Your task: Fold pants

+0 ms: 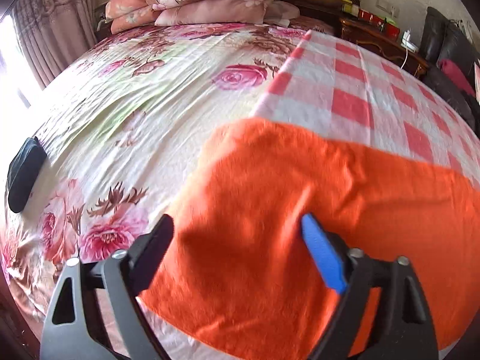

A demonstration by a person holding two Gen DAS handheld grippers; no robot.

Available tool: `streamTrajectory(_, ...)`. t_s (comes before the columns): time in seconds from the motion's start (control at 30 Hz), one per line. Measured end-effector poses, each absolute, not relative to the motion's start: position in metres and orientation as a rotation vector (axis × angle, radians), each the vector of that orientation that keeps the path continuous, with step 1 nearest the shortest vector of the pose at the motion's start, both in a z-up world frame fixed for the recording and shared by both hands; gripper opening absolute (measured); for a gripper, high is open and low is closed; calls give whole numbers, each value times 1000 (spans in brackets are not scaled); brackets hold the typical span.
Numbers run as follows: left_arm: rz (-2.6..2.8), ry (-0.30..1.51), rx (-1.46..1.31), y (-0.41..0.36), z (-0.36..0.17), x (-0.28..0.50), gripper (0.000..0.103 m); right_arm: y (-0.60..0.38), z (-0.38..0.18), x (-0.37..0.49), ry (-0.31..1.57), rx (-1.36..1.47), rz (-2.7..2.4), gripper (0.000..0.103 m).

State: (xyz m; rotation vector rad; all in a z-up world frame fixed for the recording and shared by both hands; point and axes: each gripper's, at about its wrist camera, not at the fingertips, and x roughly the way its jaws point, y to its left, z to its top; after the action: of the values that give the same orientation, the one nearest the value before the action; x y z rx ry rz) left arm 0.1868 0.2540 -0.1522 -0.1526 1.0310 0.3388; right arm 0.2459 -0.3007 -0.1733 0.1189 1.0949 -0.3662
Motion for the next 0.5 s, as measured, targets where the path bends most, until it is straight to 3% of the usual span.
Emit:
streamTrajectory(0.1,248,968,-108,242,-139,208,85,-285,-158,233,1057,51,-432,98)
streamTrajectory(0.17,197,990,-74,234,-142,226,85,-270,-147,217,1016,151,-322,98)
streamTrajectory(0.27,220,1025,7,231,-153,240,86,-227,-143,193,1007,84,-216,98)
streamTrajectory(0.3,233,1024,8,238,-155,239,91,-217,-145,188,1012,69,-191,98)
streamTrajectory(0.5,401,1010,-57,296,-152,200,88,-193,-172,154,1124,-48,-157,98)
